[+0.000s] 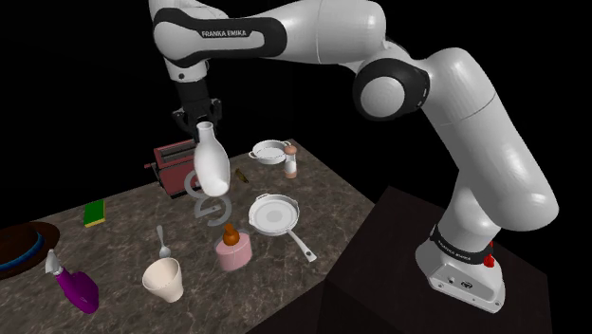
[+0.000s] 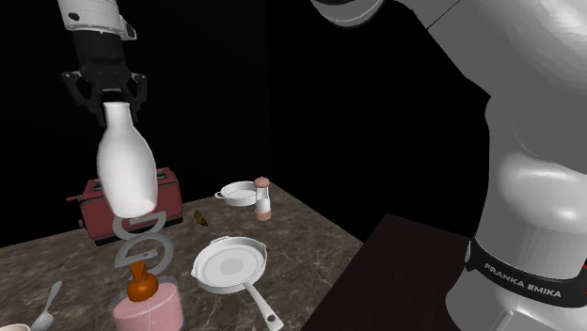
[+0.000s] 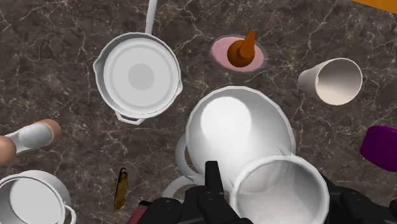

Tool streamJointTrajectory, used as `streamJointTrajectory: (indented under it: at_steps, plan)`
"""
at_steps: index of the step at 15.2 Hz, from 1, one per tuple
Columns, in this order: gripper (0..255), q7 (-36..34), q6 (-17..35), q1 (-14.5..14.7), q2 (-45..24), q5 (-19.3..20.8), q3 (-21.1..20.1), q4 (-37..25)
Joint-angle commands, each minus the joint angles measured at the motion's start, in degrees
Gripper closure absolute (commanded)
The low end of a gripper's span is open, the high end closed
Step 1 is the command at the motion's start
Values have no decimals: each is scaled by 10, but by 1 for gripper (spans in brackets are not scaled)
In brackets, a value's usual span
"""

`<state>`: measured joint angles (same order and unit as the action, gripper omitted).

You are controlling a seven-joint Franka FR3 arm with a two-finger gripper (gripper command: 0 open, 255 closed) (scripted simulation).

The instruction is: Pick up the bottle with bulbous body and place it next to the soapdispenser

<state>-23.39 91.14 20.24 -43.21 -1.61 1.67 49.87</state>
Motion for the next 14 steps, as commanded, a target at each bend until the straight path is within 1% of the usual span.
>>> streamJointTrajectory:
  at_steps: [1,7,14]
  plan:
    - [255,-6,6,5,-7,0,-1,-2]
    - [255,-5,61,6,5,0,-1,65]
    - [255,-4,116,7,5,0,-1,120]
